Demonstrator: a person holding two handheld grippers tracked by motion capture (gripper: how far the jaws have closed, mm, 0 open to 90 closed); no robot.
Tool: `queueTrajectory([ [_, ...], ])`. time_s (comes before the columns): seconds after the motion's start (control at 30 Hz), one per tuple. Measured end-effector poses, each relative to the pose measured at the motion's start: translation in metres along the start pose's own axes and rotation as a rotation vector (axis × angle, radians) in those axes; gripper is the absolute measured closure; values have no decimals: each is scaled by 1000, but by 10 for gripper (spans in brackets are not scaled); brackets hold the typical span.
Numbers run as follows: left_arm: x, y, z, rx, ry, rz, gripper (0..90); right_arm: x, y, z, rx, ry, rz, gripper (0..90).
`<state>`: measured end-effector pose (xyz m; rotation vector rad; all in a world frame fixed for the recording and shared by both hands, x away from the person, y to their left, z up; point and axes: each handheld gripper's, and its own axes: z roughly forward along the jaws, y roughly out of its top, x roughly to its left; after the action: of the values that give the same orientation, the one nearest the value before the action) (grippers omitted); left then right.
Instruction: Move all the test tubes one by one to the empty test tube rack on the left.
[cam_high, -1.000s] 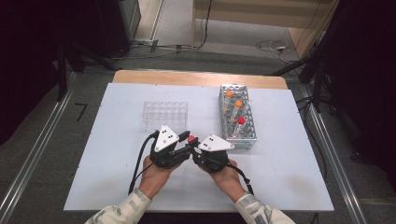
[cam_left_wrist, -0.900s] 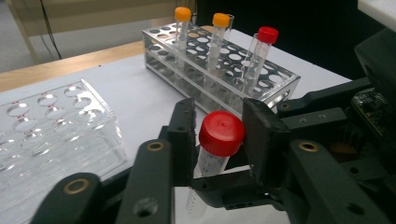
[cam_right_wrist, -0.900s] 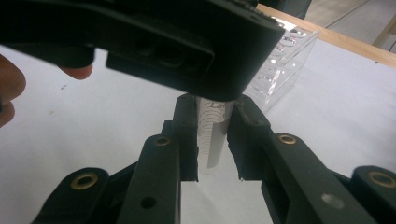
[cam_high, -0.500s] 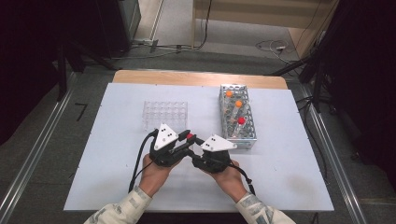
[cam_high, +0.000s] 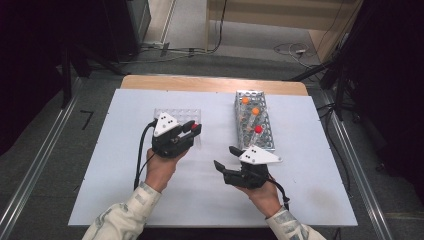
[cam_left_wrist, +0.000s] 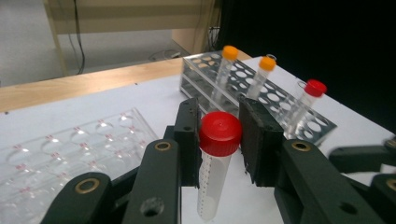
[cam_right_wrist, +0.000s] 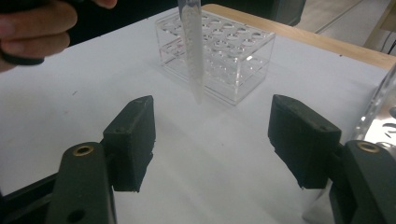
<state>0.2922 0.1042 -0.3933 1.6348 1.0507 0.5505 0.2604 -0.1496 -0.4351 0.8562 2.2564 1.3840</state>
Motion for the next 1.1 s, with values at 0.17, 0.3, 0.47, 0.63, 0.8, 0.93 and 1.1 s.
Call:
queueTrajectory([
  [0.17,8,10,5,-3,26,-4,705,-3,-3,-8,2,-11,1,303],
  [0.3,11,16,10,-9,42,-7,704,-6,-5,-13,4,-20,8,301],
  [0.47,13,29,18,-18,64,0,705,-10,-8,-19,2,-29,16,301],
  [0.63,14,38,26,-18,96,22,705,-12,-9,-21,1,-34,22,302],
  [0.8,18,39,33,-15,127,24,704,-14,-9,-22,0,-39,29,302],
  [0.93,20,37,38,-15,140,28,704,-16,-10,-23,-3,-44,32,302],
  [1.1,20,35,44,-13,147,41,704,-16,-10,-23,-2,-45,30,302],
])
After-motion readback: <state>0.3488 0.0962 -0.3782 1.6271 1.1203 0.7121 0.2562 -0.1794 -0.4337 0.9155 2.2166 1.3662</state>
